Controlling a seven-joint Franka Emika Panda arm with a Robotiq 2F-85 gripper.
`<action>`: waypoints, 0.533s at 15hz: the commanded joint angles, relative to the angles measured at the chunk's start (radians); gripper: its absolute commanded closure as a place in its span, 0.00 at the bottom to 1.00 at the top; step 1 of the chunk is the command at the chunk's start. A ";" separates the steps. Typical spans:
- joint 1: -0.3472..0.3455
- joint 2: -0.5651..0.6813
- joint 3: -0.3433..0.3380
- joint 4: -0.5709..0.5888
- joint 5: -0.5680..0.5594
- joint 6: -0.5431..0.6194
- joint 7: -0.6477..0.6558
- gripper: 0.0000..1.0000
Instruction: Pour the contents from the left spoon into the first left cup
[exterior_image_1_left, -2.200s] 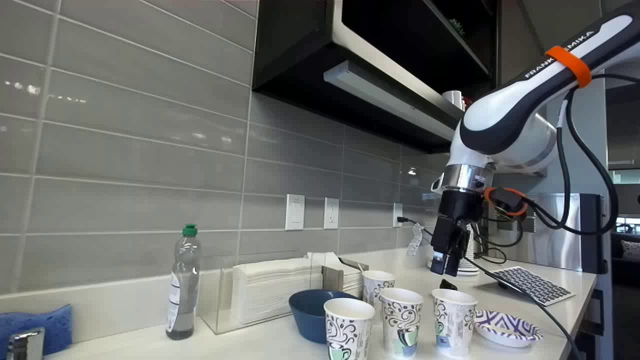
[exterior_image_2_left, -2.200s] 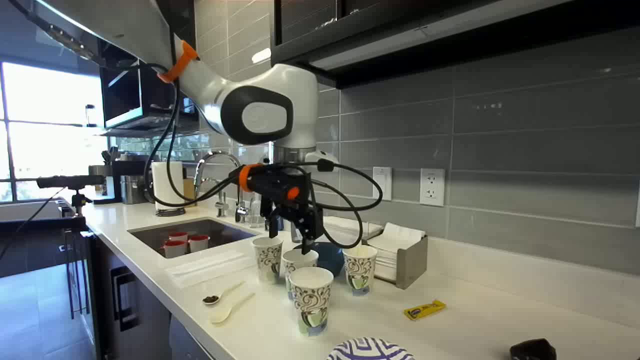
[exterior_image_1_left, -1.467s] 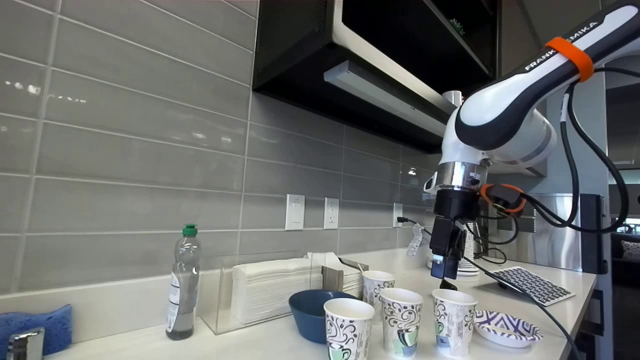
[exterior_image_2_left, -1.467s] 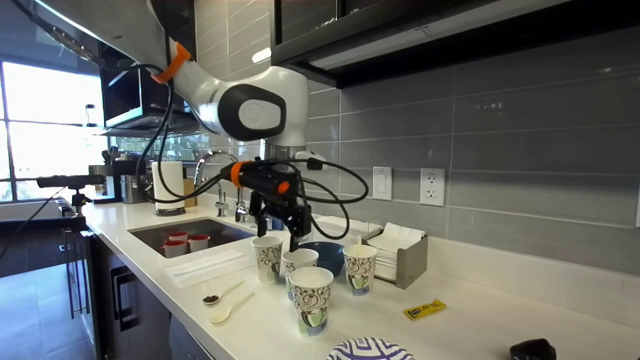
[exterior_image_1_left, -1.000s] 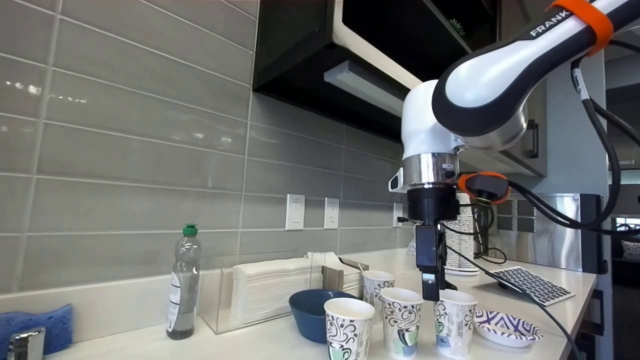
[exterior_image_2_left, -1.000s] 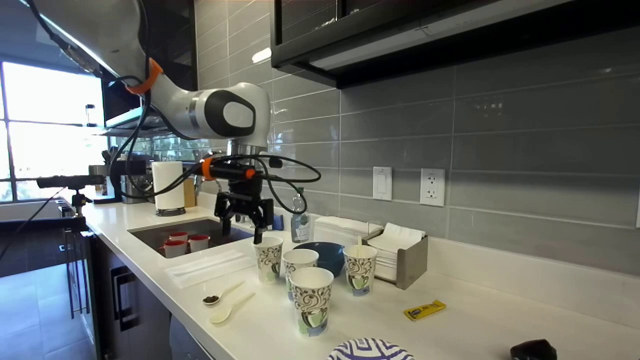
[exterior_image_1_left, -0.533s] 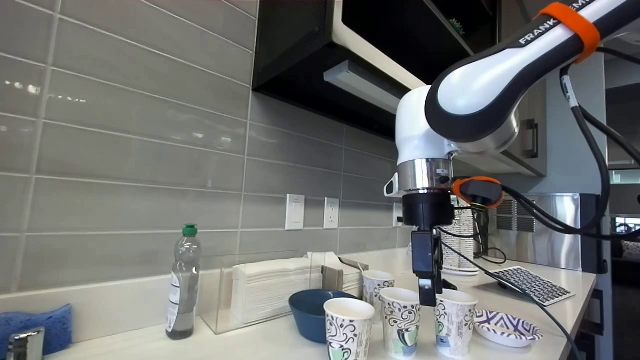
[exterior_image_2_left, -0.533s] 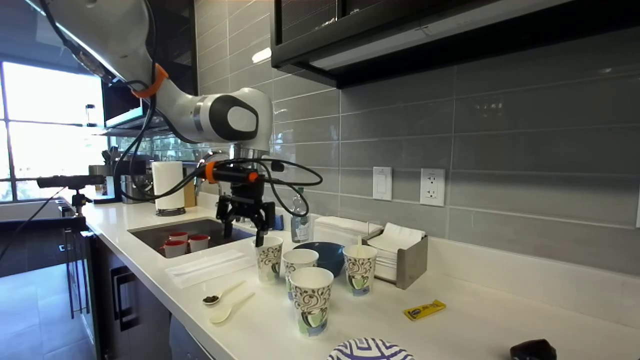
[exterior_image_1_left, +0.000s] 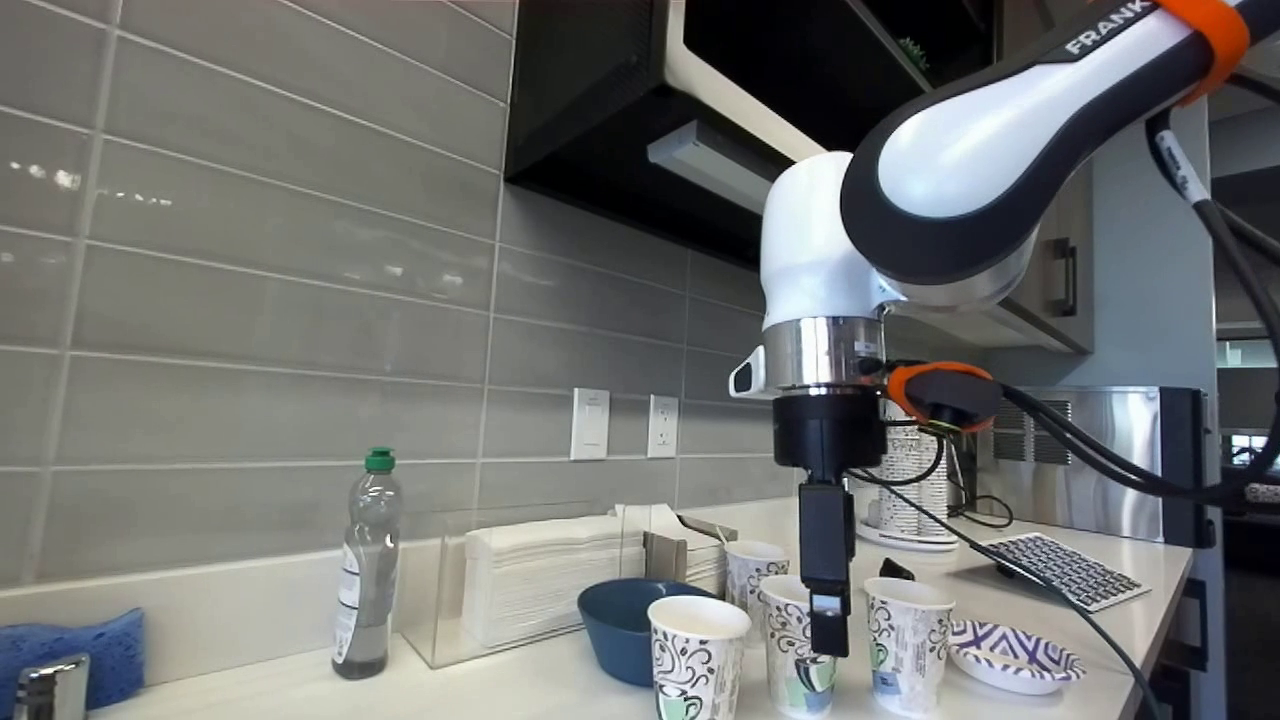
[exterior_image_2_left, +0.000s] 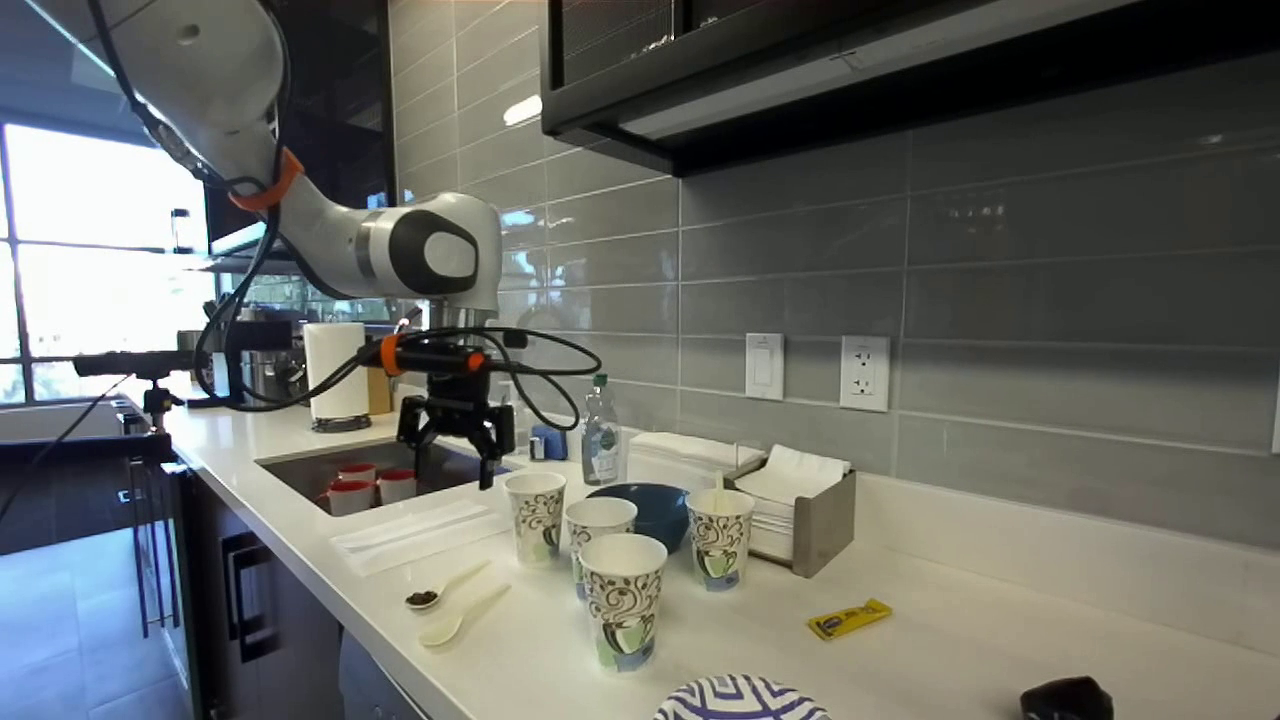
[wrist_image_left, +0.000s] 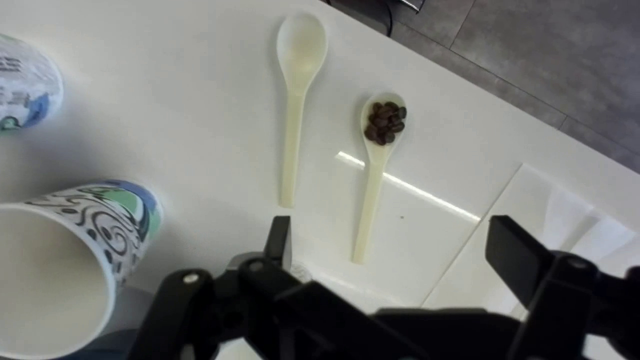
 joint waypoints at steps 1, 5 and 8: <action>0.023 0.027 0.043 -0.018 -0.040 0.098 0.070 0.00; 0.026 0.038 0.052 -0.035 -0.055 0.140 0.068 0.00; 0.025 0.066 0.054 -0.052 -0.072 0.183 0.068 0.00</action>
